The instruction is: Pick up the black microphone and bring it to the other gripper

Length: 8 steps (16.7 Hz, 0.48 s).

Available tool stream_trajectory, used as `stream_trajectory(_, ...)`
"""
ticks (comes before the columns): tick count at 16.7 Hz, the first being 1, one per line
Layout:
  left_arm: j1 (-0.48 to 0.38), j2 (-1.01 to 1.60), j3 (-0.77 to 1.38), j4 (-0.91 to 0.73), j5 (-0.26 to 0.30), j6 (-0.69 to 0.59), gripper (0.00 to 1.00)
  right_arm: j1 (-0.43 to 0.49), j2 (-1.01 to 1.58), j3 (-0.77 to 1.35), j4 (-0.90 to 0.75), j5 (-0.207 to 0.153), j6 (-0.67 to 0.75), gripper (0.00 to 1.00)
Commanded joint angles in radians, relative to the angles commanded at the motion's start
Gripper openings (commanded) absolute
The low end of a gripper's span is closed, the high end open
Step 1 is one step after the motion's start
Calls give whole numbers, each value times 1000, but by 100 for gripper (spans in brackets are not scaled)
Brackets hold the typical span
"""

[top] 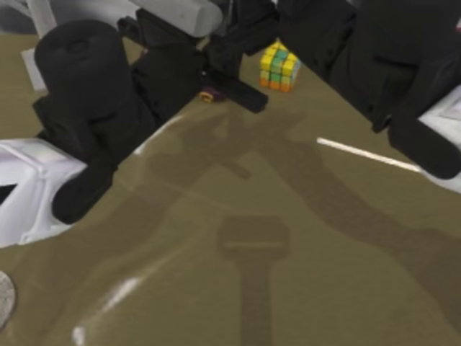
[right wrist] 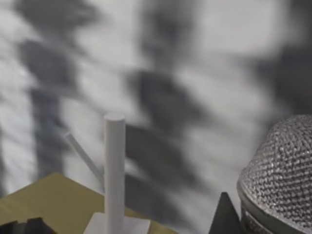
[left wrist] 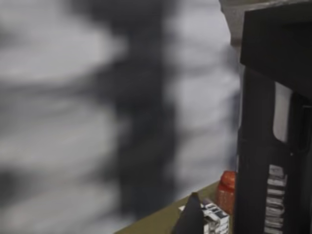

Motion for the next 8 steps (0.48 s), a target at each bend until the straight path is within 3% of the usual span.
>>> stream_trajectory(3, 0, 0, 0, 0, 0, 0, 98, 0, 0, 0, 0, 0, 0, 0)
stream_trajectory(8, 0, 0, 0, 0, 0, 0, 100, 0, 0, 0, 0, 0, 0, 0)
